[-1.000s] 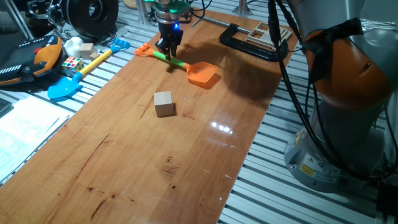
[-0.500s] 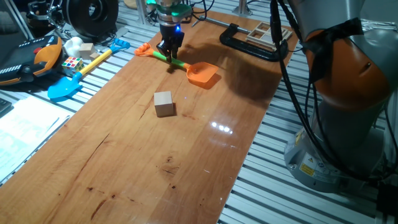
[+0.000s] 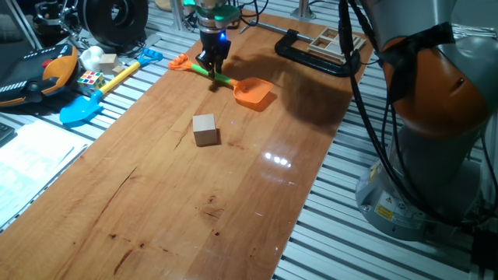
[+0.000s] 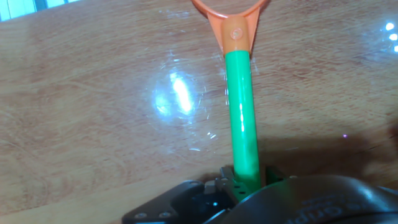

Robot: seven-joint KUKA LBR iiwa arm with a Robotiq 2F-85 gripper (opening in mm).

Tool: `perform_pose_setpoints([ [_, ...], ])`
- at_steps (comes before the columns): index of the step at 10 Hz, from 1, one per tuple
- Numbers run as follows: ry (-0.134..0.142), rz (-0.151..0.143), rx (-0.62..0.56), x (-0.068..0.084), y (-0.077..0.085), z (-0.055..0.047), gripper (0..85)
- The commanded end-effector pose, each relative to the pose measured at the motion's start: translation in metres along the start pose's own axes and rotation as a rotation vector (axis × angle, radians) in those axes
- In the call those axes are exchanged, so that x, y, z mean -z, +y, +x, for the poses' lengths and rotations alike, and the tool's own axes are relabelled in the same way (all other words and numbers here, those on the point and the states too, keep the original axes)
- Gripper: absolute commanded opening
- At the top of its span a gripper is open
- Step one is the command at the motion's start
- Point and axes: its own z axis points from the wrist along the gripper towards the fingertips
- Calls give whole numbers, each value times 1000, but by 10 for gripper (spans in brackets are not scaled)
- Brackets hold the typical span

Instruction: Use a shovel to scoop up an object

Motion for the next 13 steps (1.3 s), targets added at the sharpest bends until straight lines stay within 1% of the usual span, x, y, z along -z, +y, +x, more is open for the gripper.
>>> perform_pose_setpoints([
  [1, 0, 1, -3, 0, 0, 0, 340],
  [2, 4, 1, -3, 0, 0, 0, 340],
  [4, 27, 5, -23, 0, 0, 0, 340],
  [6, 42, 34, -50, 0, 0, 0, 340],
  [8, 66, 14, -64, 0, 0, 0, 340],
  [9, 61, 16, -66, 0, 0, 0, 340],
  [10, 48, 6, -60, 0, 0, 0, 340],
  [11, 38, -11, -52, 0, 0, 0, 340],
  [12, 37, -14, -51, -3, -2, 1, 340],
  [13, 41, -13, -53, -3, -3, 3, 340],
])
